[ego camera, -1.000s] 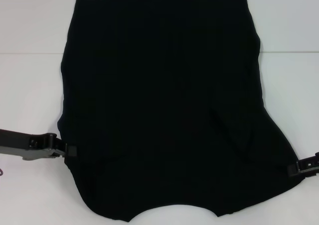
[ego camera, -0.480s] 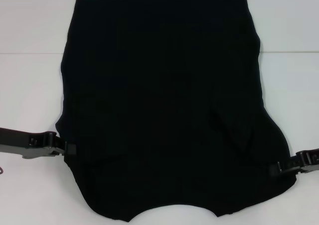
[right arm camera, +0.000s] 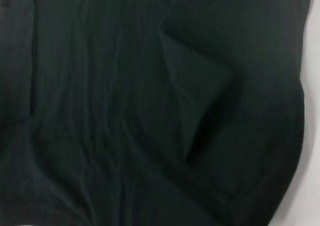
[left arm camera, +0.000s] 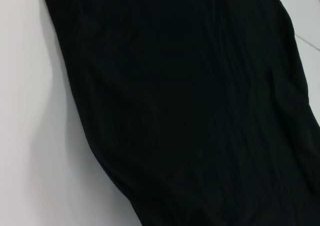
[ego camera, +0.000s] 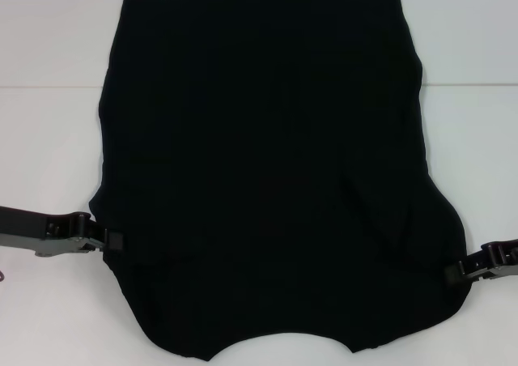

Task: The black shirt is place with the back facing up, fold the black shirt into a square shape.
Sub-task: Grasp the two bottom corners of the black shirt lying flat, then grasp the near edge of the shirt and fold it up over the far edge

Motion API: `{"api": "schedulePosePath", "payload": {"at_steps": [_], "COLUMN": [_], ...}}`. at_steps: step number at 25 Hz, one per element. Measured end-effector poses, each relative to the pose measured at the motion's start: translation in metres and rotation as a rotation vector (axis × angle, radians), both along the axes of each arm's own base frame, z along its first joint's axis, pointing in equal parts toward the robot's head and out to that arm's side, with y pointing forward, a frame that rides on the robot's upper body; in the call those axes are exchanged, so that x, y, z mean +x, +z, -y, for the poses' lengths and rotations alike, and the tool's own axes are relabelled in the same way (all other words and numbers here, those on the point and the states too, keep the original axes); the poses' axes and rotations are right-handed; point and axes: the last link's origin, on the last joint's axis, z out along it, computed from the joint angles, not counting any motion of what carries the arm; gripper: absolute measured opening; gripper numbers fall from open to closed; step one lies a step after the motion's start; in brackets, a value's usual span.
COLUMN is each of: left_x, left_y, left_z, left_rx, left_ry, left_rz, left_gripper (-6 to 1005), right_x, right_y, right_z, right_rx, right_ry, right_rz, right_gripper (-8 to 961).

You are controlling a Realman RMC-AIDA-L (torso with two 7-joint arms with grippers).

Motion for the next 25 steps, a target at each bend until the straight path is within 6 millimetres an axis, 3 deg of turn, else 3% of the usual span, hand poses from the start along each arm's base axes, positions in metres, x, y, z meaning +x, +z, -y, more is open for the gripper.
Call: {"api": "schedulePosePath", "payload": {"at_steps": [4,12,18,25], "left_x": [0.000,0.001,0.005,0.013], "left_y": [0.000,0.000,-0.001,0.000], "left_z": [0.000,0.000,0.003,0.017], "left_rx": [0.000,-0.002,-0.032,-0.153], "left_ry": [-0.001,-0.002,-0.026,-0.087], "left_rz": [0.000,0.001,0.015,0.032], "left_gripper": [77,81,84,88], "right_x": [0.001,0.001,0.001,0.006], "right_y": [0.000,0.000,0.004,0.016], "right_z": [0.000,0.000,0.003,0.021], "right_rx": [0.003,0.004,-0.015,-0.085], "right_ry": [-0.002,-0.001,-0.005,-0.036], "right_rz": [0.001,0.002,-0.002,-0.033], "right_gripper": [466,63,62,63]}}
